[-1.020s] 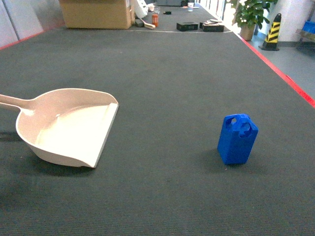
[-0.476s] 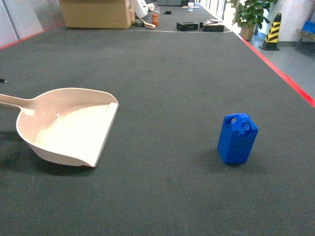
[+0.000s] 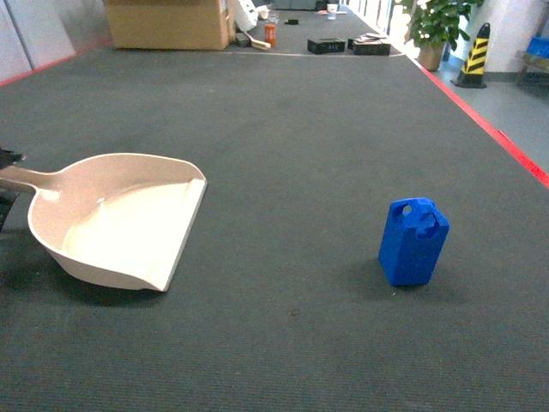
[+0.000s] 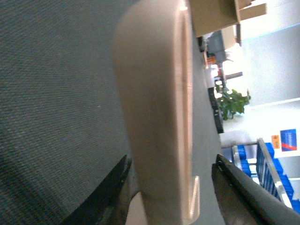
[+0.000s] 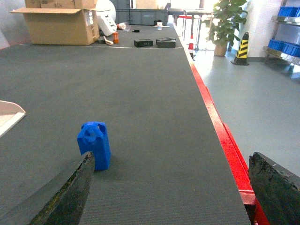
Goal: Place part in tray to right shelf
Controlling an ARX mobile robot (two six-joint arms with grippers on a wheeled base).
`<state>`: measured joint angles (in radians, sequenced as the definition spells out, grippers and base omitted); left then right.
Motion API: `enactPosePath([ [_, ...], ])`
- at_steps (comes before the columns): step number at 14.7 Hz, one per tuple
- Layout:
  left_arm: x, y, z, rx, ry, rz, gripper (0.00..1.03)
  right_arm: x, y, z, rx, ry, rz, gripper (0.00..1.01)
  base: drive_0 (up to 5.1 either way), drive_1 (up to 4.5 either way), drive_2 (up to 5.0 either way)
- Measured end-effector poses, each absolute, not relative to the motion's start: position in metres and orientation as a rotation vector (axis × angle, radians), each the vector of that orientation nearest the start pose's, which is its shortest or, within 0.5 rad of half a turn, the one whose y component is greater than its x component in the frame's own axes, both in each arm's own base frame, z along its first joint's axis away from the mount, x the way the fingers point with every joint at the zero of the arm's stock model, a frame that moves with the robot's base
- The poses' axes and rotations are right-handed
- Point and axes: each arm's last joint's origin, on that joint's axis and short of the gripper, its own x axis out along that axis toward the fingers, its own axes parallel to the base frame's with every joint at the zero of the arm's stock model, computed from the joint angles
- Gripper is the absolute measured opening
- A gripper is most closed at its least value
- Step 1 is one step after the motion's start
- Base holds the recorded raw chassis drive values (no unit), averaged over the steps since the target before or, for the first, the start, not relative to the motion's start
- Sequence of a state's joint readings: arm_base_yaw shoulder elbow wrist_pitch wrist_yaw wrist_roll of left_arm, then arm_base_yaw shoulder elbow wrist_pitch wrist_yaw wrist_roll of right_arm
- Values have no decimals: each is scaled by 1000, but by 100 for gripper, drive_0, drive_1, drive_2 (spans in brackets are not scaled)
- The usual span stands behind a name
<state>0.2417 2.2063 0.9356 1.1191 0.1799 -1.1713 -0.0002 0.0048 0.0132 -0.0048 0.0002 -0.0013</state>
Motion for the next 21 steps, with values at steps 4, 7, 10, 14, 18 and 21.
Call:
enactPosePath([
  [4, 390, 85, 92, -1219, 45, 46, 19, 97, 0, 167, -1, -4, 0, 98, 0, 0, 0],
  [7, 376, 75, 95, -1220, 50, 1, 18, 97, 0, 167, -1, -4, 0, 98, 0, 0, 0],
  [10, 359, 65, 113, -1242, 53, -33, 18, 97, 0, 167, -1, -4, 0, 98, 0, 0, 0],
  [14, 320, 55, 138, -1293, 30, -41, 18, 97, 0, 167, -1, -4, 0, 98, 0, 0, 0],
  [18, 295, 53, 151, -1338, 11, -63, 18, 97, 0, 167, -1, -4, 0, 98, 0, 0, 0],
  [21, 280, 39, 142, -1390, 131, -128, 18, 97, 0, 167, -1, -4, 0, 98, 0, 0, 0],
])
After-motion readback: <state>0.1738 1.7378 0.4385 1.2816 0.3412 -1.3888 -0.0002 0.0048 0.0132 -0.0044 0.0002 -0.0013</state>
